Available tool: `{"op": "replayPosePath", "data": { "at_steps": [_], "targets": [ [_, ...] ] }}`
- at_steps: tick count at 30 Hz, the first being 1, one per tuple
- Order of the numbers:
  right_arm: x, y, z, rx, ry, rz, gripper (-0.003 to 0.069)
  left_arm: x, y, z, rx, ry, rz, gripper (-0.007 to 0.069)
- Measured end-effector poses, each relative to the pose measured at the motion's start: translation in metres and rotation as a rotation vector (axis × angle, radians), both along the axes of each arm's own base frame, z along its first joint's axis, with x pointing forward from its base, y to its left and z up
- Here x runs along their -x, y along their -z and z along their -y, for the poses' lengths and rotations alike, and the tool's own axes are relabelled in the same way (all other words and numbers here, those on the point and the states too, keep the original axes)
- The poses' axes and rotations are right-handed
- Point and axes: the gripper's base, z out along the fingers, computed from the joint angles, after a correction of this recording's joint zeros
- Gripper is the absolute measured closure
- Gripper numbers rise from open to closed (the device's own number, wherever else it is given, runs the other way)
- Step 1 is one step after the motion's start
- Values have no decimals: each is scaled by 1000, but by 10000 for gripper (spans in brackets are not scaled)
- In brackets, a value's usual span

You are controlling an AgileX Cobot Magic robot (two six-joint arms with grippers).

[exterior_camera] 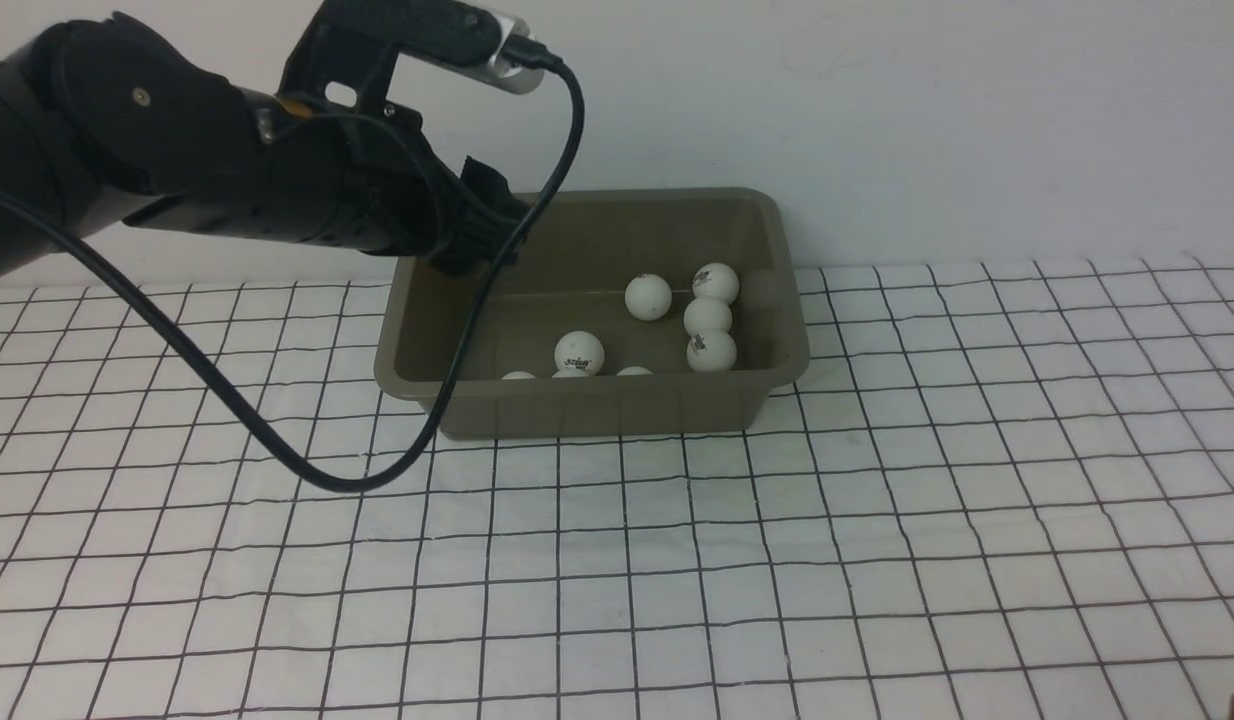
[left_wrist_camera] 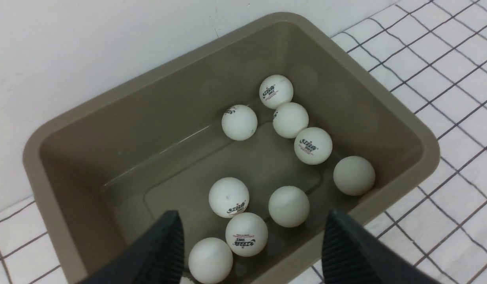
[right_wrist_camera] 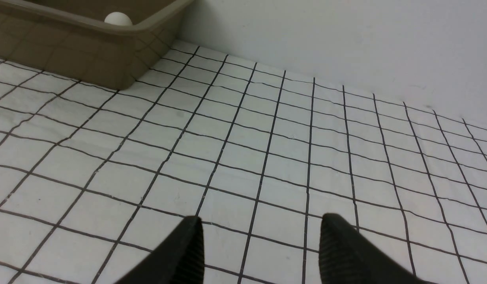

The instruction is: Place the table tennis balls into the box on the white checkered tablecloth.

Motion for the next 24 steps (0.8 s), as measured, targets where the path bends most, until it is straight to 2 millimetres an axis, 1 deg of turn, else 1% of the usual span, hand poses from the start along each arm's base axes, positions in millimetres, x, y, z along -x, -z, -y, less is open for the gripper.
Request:
{"op": "replayPosePath", "data": {
  "at_steps": [7,15,19,21,24],
  "targets": [
    [0,0,0,0,0,-1,289,1,-3,4,128,-30,-39,199],
    [0,0,0,0,0,0,289,0,-4,6,181,-43,-54,199],
    [0,0,0,1,0,0,289,-2,-2,6,150,-33,-35,199],
    [0,0,0,1,0,0,289,-5,4,5,53,17,5,199],
    [0,0,0,1,0,0,289,-6,8,4,-5,57,15,199]
  ]
}}
